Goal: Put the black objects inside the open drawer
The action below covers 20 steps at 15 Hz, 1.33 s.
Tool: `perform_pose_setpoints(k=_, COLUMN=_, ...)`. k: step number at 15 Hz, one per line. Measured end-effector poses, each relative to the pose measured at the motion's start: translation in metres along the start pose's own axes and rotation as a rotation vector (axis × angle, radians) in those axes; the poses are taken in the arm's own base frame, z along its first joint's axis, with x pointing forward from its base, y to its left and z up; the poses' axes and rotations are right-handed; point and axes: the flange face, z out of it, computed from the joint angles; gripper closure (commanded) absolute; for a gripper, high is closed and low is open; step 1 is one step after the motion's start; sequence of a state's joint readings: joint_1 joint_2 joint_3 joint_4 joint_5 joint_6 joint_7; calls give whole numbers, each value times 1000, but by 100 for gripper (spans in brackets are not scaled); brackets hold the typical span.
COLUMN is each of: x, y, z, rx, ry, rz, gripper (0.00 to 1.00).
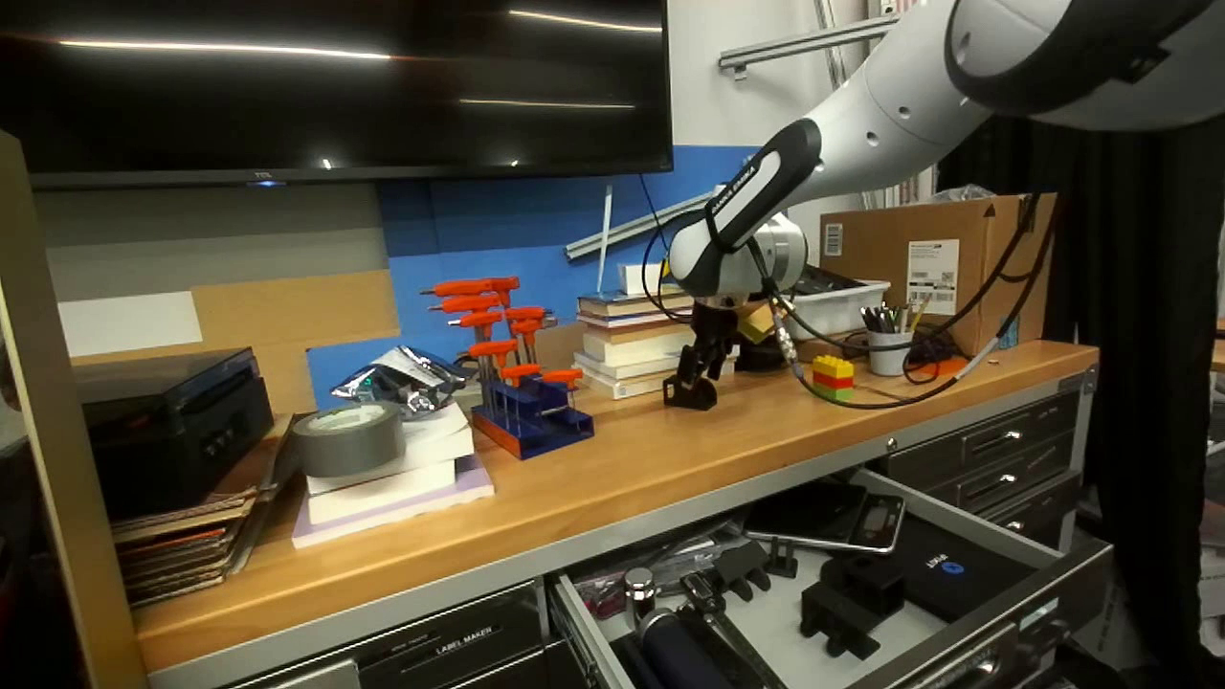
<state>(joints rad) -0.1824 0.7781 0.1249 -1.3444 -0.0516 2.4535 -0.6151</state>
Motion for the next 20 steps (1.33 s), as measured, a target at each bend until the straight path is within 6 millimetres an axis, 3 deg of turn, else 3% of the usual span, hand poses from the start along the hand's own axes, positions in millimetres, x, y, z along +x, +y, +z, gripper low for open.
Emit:
perform_pose_setpoints(k=2, x=7, y=7, z=11, rx=16, ry=-8, rz=-21, gripper=34)
perform_pose_setpoints(k=7, x=18, y=14, z=16, rx=53, ry=-51, rz=-20, gripper=73)
perform_pose_setpoints(k=15, x=17, y=17, z=-3, rx=91, ry=-159, rz=65, gripper=74)
perform_pose_setpoints(k=20, x=3, y=21, z=-34, rx=86, ry=-229, rz=185, gripper=74)
